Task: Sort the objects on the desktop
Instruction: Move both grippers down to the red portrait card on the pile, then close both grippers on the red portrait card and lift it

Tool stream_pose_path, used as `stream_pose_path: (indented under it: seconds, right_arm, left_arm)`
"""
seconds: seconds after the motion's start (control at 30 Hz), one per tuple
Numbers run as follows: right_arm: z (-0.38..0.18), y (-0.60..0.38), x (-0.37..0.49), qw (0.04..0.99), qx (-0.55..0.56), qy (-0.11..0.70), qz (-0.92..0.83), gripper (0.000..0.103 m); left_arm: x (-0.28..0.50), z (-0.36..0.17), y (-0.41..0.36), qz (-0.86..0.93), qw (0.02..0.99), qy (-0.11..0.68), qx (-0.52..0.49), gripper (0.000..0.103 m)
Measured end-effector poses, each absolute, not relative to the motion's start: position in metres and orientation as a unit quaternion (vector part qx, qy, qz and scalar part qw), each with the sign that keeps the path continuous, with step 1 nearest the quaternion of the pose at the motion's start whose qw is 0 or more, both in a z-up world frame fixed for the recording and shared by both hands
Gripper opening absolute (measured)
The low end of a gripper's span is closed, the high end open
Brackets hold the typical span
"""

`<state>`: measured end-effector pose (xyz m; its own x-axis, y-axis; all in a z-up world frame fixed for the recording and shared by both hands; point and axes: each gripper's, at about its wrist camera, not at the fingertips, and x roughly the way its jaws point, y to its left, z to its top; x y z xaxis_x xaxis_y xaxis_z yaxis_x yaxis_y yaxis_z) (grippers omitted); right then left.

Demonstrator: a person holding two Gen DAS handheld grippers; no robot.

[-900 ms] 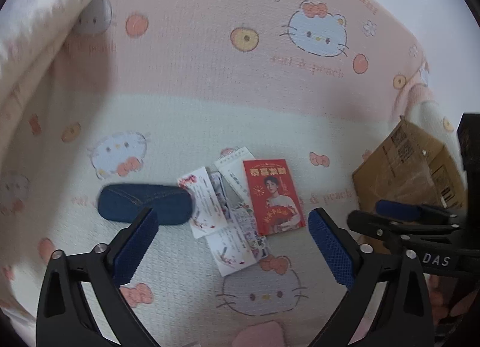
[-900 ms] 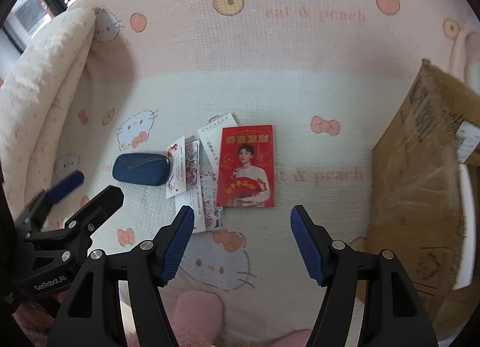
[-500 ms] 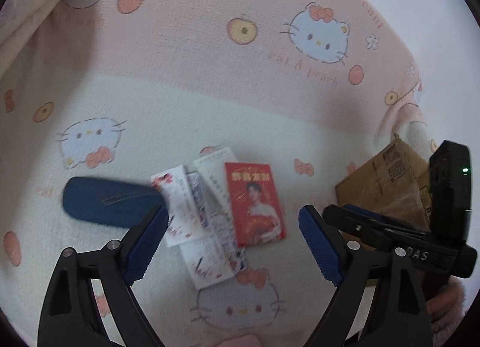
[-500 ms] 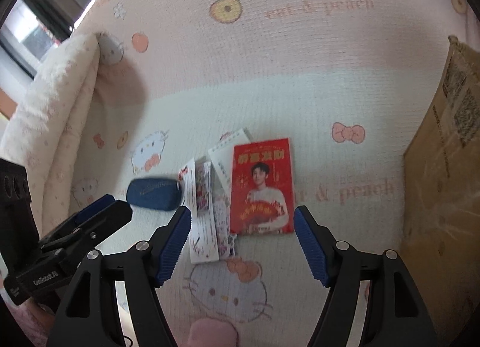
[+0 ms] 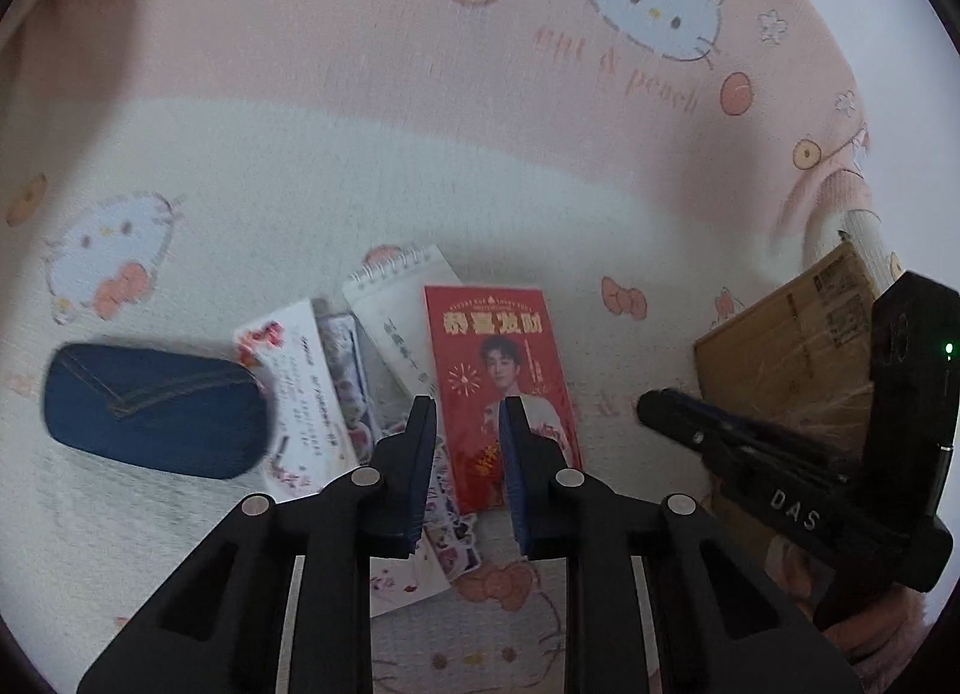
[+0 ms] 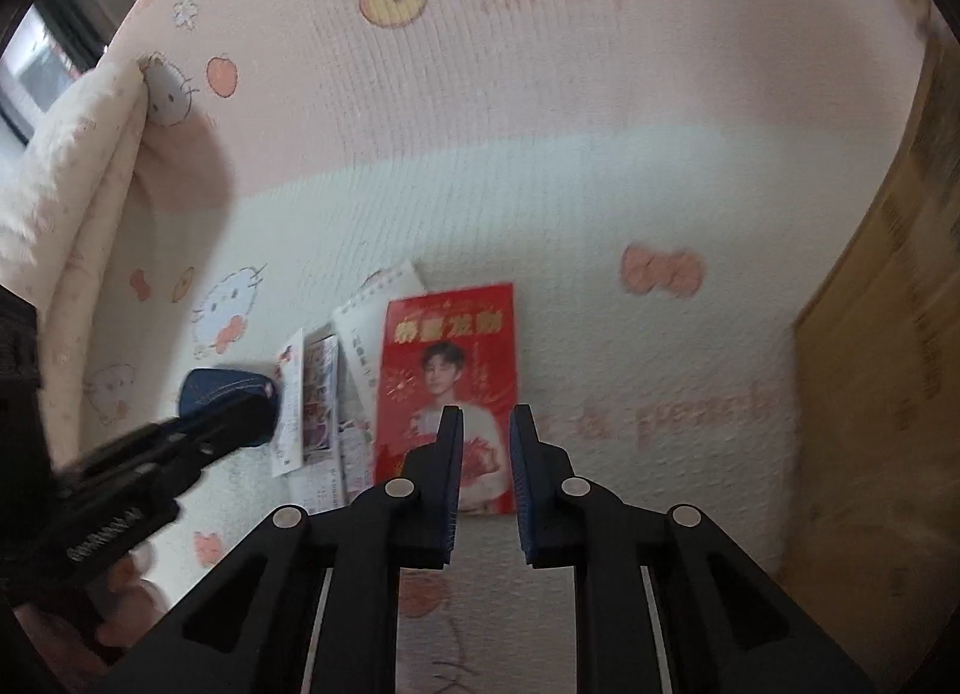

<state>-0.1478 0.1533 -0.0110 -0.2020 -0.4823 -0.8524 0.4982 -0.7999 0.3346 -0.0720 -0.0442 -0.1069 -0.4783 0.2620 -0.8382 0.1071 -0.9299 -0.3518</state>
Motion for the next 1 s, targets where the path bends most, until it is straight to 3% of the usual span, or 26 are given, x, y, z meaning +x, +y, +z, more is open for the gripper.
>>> stream_pose_path:
  seconds: [0.27,0.43,0.5,0.6,1.0]
  right_arm:
    - [-0.038,0.158,-0.151,0.310,0.568,-0.032,-0.762,0.013]
    - [-0.051,0.153,-0.155,0.313,0.565,-0.028,-0.763,0.013]
    - [-0.055,0.150,-0.156,0.312,0.562,-0.020,-0.766,0.013]
    - [-0.061,0.146,-0.158,0.305,0.565,0.005,-0.766,0.013]
    - [-0.090,0.157,-0.169,0.319,0.599,-0.076,-0.730,0.013]
  left_arm:
    - [-0.085,-0.148,-0.044,0.811,0.047,-0.246,-0.530,0.024]
    - [-0.090,-0.164,-0.043,0.804,0.033,-0.247,-0.539,0.027]
    - [-0.091,-0.170,-0.044,0.802,0.027,-0.249,-0.542,0.039]
    - [-0.089,-0.171,-0.045,0.806,0.020,-0.257,-0.533,0.048]
    - [-0.096,-0.173,-0.031,0.817,0.034,-0.223,-0.530,0.047]
